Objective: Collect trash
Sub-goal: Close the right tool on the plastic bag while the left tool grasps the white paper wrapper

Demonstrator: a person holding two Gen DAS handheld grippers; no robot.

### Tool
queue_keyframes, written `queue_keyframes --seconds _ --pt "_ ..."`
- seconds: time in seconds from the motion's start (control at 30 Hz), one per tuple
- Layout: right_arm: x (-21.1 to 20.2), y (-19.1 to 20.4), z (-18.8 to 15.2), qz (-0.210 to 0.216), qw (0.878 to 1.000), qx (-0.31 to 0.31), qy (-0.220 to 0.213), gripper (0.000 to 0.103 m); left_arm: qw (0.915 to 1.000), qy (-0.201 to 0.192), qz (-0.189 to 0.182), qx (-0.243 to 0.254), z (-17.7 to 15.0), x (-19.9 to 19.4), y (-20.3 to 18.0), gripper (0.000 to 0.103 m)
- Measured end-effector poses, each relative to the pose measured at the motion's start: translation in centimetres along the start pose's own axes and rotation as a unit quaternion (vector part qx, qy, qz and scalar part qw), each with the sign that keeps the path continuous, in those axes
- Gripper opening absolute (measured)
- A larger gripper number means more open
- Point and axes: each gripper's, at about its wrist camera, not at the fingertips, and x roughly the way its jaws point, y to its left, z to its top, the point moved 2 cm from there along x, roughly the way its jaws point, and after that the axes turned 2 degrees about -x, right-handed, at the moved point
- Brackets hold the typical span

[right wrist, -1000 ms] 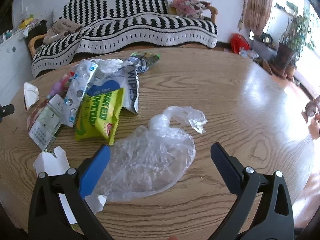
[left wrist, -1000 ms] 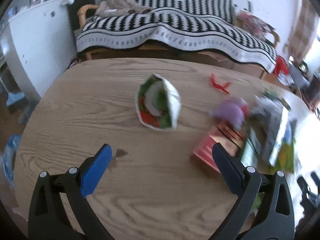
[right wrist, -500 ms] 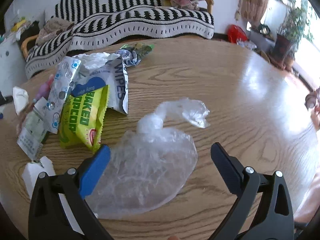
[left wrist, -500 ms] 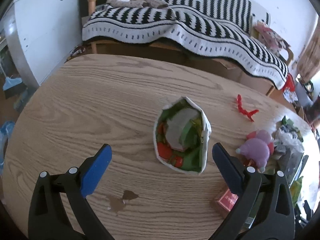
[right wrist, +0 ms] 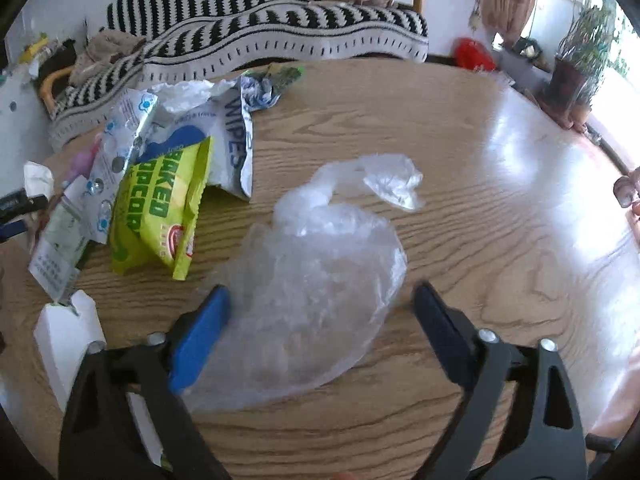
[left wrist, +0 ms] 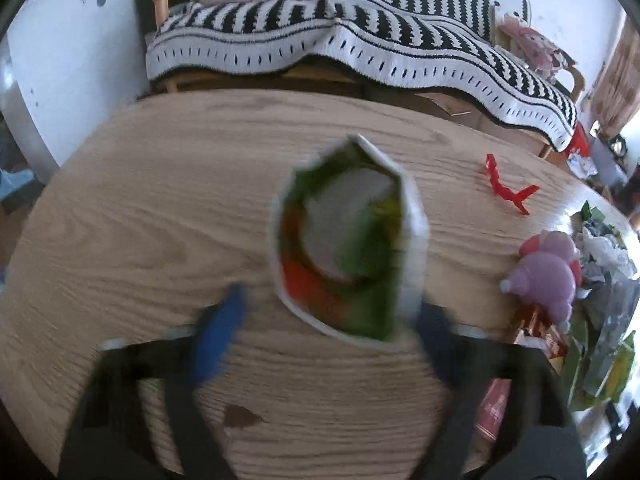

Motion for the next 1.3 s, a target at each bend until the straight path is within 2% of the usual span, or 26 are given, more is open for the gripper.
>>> queue_keyframes --seconds 0.03,0.07,0.1,0.17,0.23,0.4,0.53,0.63,0.67,0.7,0.73,0.77,0.87,0.97,1.0,1.07,1.13,1.23,1.27,1.3 --pt "-0.3 0.1 0.2 -0.002 1.0 -0.006 -0.004 0.052 1.0 -0.001 -0.004 -0.005 0.0 -0.1 0.1 0.051" --pt "-0.4 0.1 0.3 0.004 1.0 -0.007 -0.006 0.044 0.9998 -0.002 -0.017 -0.008 -0.1 -0.3 0.2 0.036" --pt "-0.5 0.0 0.3 0.005 1.0 -0.005 -0.006 0.029 0.9996 0.0 -0.027 -0.011 -0.2 -0.4 0.3 0.017" --pt "-0.6 0.0 0.4 0.013 1.0 0.004 -0.005 0.015 0.9989 0.004 -0.045 -0.013 -0.4 -0.6 0.3 0.014" --pt "-1.0 0.0 0.5 0.02 1.0 0.005 -0.01 0.011 0.9991 0.002 -0.041 0.0 -0.6 -0.7 0.0 0.013" --pt "-2.2 -0.3 0.9 0.002 0.999 0.011 -0.039 0.01 0.999 -0.006 -0.044 0.002 -0.8 -1.5 0.0 0.009" --pt "-2.1 -0.5 0.9 -0.002 0.999 0.014 -0.044 0.01 0.9984 -0.015 -0.054 -0.008 -0.5 -2.5 0.4 0.009" --pt "-2.0 -0.6 0.9 0.002 0.999 0.016 -0.044 0.01 0.9988 -0.009 -0.048 -0.007 -0.4 -3.3 0.6 0.012" --pt "-2.0 -0.6 1.0 0.003 0.999 0.016 -0.045 0.01 0.999 -0.01 -0.044 -0.006 -0.4 -3.7 0.7 0.026" --pt "-2.0 -0.6 1.0 0.002 0.999 0.017 -0.048 0.01 0.9991 -0.013 -0.041 -0.004 -0.4 -4.1 0.7 0.065" --pt "-1.9 -0.7 1.1 0.001 0.999 0.017 -0.05 0.01 0.9987 -0.031 -0.04 -0.001 -0.3 -4.8 0.5 0.084" --pt "-1.8 -0.7 1.1 0.002 0.999 0.019 -0.05 0.01 0.9979 -0.046 -0.044 0.005 -0.2 -5.2 0.4 0.091" --pt "-1.9 -0.7 1.3 0.023 0.998 0.029 -0.05 0.01 0.9974 -0.051 -0.043 0.026 0.2 -5.4 -0.1 0.091" --pt "-1.9 -0.1 1.3 0.007 0.997 0.014 -0.074 0.01 0.9969 -0.061 -0.045 0.019 1.3 -4.7 -0.1 0.091" --pt "-1.6 -0.1 1.5 0.007 0.997 0.018 -0.068 0.01 0.9967 -0.063 -0.049 0.017 1.6 -4.5 -0.1 0.091" --pt "-1.5 -0.4 1.9 0.032 0.995 0.052 -0.079 0.01 0.9961 -0.061 -0.064 0.008 2.2 -3.6 -0.1 0.091" --pt "-1.4 -0.1 2.0 0.03 0.995 0.047 -0.08 0.01 0.9956 -0.063 -0.069 0.013 2.7 -3.2 -0.5 0.09" --pt "-1.3 -0.1 2.2 0.029 0.995 0.046 -0.082 0.01 0.9954 -0.071 -0.056 0.032 3.4 -2.6 -1.5 0.083" --pt "-1.1 -0.2 2.3 0.03 0.995 0.049 -0.081 0.01 0.9952 -0.069 -0.06 0.037 3.7 -2.3 -1.9 0.074" --pt "-0.9 -0.3 2.4 0.032 0.995 0.052 -0.079 0.01 0.9949 -0.06 -0.071 0.04 3.9 -2.0 -2.3 0.056"
